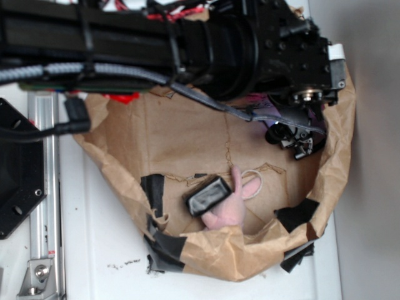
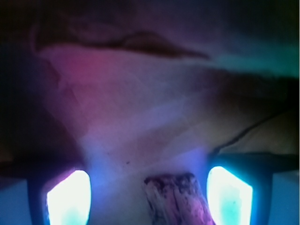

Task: Grab the wood chip.

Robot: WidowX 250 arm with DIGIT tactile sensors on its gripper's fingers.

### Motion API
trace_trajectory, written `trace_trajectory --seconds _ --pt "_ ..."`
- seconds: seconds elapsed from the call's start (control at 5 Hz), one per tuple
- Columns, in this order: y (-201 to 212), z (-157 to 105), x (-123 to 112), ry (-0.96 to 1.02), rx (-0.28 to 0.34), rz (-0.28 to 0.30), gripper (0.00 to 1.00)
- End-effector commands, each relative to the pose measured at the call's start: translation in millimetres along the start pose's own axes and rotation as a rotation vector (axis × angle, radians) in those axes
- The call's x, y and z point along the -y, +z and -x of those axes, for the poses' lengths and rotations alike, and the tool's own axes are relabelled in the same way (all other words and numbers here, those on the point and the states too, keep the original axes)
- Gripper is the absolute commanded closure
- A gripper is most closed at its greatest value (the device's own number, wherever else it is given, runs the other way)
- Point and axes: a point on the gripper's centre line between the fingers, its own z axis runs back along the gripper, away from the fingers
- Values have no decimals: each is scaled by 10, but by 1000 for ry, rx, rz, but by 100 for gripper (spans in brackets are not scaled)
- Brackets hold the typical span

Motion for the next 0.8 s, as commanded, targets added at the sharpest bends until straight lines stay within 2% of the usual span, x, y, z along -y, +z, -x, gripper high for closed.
trace_trajectory --seconds 0.0,0.2,0.6 --pt "-203 -18 167 -55 -9 -2 0" --pt "-145 126 132 -55 20 -20 0" --pt "-27 428 -101 -65 28 -31 0"
